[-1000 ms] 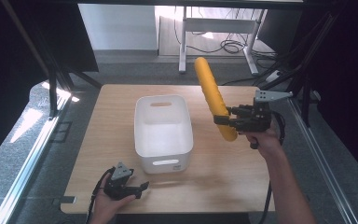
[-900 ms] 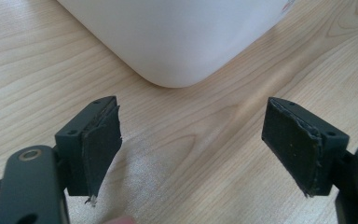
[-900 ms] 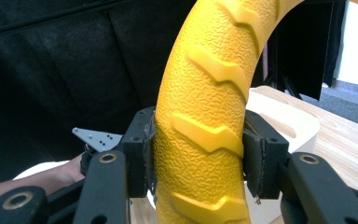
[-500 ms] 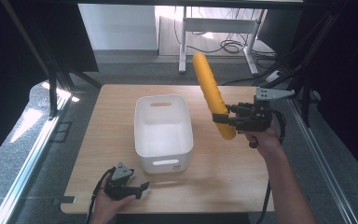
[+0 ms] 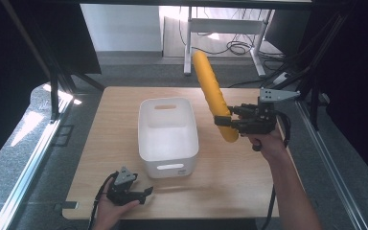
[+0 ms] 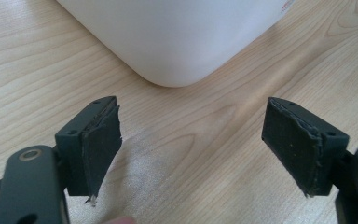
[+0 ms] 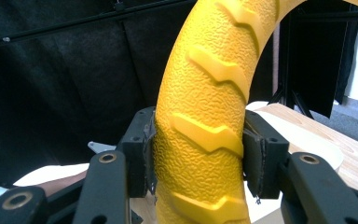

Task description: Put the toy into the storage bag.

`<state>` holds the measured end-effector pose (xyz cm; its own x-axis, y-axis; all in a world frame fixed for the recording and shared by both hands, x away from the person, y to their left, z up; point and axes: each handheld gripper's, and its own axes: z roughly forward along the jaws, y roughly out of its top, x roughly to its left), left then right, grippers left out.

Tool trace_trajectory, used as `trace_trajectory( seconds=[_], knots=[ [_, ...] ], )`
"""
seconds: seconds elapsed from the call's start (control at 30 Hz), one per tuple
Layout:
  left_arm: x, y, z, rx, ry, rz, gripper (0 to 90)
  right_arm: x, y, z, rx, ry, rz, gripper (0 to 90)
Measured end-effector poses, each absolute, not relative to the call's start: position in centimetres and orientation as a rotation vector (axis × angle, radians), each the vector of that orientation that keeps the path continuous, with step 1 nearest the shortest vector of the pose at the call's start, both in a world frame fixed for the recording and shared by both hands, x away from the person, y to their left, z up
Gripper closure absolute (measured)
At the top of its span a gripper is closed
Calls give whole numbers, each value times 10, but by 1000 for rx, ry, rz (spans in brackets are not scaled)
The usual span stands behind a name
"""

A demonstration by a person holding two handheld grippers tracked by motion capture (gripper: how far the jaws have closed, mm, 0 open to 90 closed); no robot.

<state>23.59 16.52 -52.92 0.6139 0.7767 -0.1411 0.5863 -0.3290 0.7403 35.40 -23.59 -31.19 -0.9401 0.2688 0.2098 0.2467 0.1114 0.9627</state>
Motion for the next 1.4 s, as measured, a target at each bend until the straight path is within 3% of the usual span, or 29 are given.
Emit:
trace_trajectory(
  seconds=[1.4],
  knots=[
    [236, 165, -529, 2043, 1070, 301, 197, 348, -186, -297, 371, 2384, 2069, 518]
  ],
)
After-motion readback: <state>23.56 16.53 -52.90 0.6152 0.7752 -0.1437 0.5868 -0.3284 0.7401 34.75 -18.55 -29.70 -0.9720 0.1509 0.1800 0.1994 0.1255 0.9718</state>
